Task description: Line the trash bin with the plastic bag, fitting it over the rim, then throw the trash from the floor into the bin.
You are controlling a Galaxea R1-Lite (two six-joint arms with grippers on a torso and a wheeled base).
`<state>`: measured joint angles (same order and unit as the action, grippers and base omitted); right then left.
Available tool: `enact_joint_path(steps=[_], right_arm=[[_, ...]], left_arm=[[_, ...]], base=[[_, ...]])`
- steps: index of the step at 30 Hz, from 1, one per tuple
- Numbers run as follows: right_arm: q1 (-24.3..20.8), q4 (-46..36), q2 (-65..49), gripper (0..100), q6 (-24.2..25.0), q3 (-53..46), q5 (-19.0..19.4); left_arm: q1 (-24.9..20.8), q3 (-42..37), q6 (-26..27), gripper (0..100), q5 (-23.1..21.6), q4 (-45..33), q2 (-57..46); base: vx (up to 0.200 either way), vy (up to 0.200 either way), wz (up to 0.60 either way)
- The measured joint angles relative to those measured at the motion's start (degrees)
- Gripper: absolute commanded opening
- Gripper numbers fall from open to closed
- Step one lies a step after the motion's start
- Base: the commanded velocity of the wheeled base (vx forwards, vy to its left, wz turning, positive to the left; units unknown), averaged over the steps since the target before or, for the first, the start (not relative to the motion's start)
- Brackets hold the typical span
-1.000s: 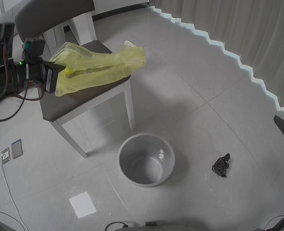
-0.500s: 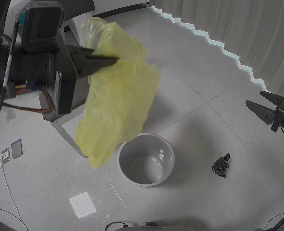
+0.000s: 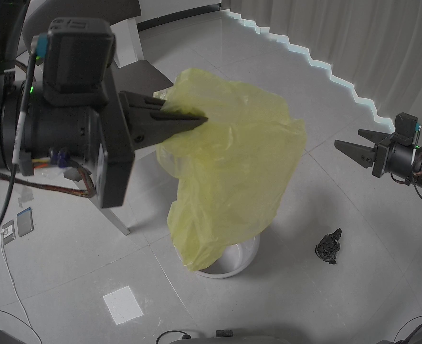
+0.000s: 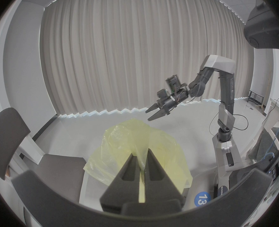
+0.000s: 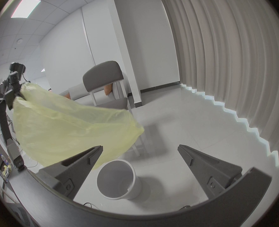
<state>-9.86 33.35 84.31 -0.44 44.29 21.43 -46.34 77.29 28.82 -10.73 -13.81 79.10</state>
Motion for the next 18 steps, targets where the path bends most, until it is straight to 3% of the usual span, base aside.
enact_joint_path(steps=[12, 18], right_arm=[[0.44, 0.39, 10.62, 100, 2.97, 11.33, 0.10], [1.10, -0.13, 10.14, 100, 3.39, 10.92, 0.49]], left_arm=[[-3.68, 1.29, -0.02, 0, -0.07, 0.27, 0.91], [-2.97, 2.39, 0.71, 0, -0.07, 0.84, 3.17]], base=[[0.000, 0.000, 0.00], [0.000, 0.000, 0.00]])
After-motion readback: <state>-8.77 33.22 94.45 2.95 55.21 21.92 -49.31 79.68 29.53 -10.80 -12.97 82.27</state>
